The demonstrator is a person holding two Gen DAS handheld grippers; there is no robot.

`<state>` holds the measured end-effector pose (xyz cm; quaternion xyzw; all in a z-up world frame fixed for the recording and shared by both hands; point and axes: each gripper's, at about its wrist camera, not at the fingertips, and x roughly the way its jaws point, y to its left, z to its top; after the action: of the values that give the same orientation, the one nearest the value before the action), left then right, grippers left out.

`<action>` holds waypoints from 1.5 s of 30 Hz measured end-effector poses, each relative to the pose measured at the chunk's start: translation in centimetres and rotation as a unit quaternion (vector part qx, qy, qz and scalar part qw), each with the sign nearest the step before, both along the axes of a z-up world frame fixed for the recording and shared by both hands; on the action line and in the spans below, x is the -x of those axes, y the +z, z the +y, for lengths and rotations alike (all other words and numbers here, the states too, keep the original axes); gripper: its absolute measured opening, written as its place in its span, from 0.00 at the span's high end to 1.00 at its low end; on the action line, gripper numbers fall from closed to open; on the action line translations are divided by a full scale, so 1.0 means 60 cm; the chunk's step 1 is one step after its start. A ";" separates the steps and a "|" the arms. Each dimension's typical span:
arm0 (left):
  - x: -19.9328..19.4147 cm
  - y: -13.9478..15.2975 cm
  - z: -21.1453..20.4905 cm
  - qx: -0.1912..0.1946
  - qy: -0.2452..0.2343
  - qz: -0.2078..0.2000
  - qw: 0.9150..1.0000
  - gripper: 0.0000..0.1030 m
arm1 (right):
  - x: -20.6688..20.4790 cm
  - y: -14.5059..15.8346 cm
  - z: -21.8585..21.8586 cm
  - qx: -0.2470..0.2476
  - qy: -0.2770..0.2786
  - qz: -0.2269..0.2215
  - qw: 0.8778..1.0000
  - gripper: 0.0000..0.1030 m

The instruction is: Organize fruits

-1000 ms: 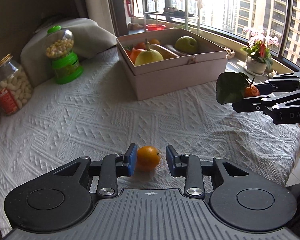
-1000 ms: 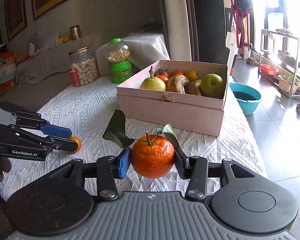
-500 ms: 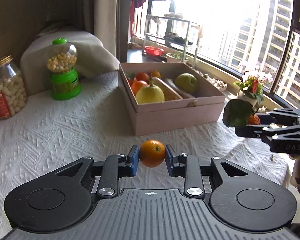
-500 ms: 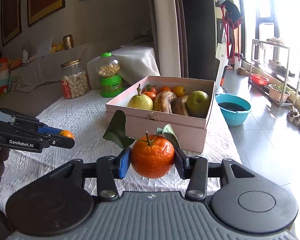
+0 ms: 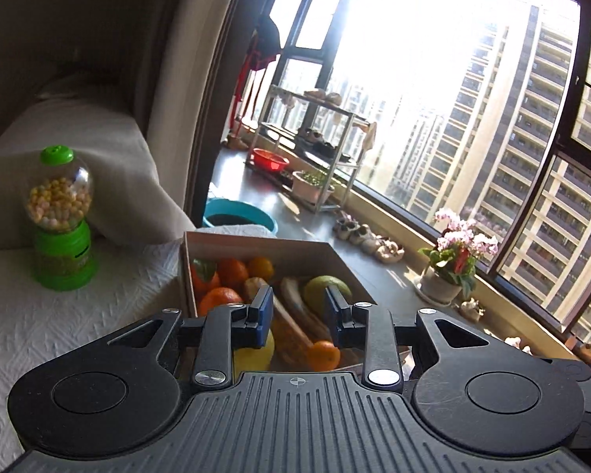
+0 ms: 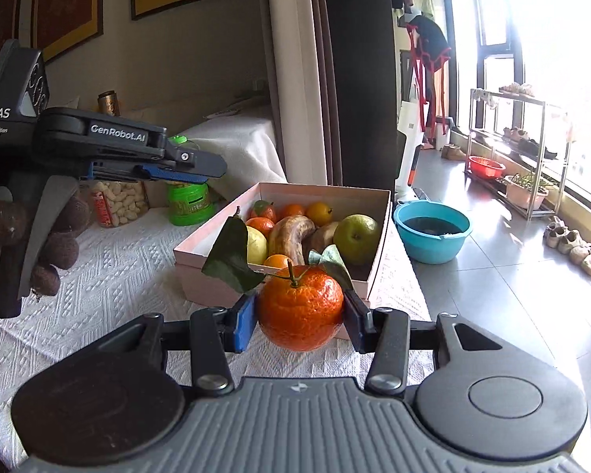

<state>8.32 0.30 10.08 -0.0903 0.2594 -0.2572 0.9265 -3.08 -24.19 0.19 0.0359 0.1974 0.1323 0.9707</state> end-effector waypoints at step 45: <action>0.101 -0.176 0.011 -0.168 0.134 0.036 0.976 0.38 | -0.088 -0.117 0.139 0.036 -0.101 0.104 0.989 0.00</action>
<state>2.25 0.99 -0.47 0.0235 0.3175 -0.0803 0.9446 2.20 -15.82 -6.85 0.0341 0.2971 0.0216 0.9540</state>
